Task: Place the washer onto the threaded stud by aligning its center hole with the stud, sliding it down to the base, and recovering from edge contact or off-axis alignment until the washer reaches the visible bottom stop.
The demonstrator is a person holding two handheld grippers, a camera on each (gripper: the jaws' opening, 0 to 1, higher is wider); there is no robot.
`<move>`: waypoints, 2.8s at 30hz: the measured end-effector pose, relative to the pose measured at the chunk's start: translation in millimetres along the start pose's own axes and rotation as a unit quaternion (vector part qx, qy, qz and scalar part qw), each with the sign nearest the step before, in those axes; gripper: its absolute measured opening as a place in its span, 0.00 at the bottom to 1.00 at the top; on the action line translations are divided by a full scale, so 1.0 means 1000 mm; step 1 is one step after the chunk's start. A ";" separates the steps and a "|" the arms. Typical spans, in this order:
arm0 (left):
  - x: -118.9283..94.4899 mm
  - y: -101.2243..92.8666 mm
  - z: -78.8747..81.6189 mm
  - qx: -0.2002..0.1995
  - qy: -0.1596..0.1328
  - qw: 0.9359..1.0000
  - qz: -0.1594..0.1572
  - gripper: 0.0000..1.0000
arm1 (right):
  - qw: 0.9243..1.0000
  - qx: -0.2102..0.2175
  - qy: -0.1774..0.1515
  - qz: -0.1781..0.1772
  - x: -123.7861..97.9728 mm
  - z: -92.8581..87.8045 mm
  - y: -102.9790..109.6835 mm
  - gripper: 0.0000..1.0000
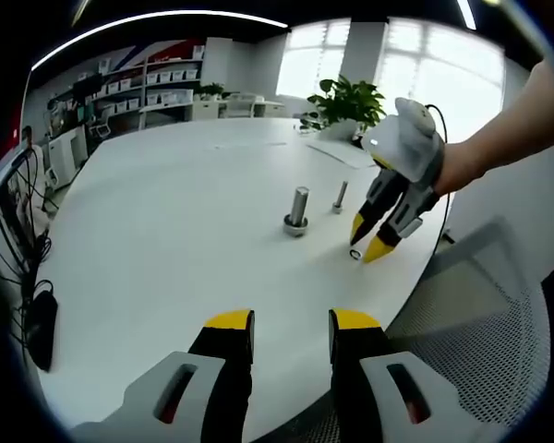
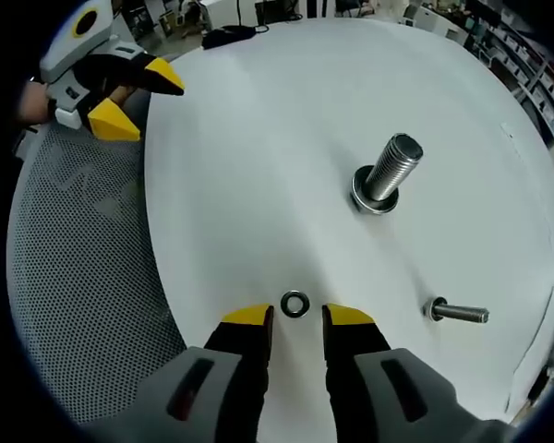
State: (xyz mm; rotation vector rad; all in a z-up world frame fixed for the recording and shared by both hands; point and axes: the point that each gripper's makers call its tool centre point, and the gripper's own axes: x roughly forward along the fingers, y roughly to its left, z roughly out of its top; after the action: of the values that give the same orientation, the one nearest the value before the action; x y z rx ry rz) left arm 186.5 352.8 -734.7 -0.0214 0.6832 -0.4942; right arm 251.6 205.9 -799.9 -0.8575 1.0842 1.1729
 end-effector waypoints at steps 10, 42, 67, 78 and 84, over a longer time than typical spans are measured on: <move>0.000 -0.001 0.001 0.000 -0.003 1.000 -0.004 0.30 | 1.000 -0.028 0.004 -0.009 0.000 0.001 0.001 0.21; 0.000 -0.002 0.002 0.003 -0.005 1.000 -0.007 0.30 | 0.998 -0.036 0.044 -0.013 0.001 0.002 0.003 0.14; 0.000 -0.002 0.001 -0.001 -0.002 1.000 -0.008 0.30 | 0.996 0.072 -0.018 -0.044 -0.035 0.002 -0.054 0.14; 0.000 -0.003 0.002 0.000 -0.004 1.000 -0.009 0.30 | 0.991 0.110 -0.031 -0.068 -0.060 -0.005 -0.079 0.14; 0.000 -0.003 0.002 0.000 -0.005 1.000 -0.010 0.30 | 0.990 0.112 -0.033 -0.077 -0.067 -0.004 -0.085 0.14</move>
State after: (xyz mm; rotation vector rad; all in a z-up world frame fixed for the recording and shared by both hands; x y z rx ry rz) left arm 186.3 349.8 -732.5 -0.0299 0.6736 -0.5125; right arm 331.8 166.4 -738.2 -0.7094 1.0537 0.9245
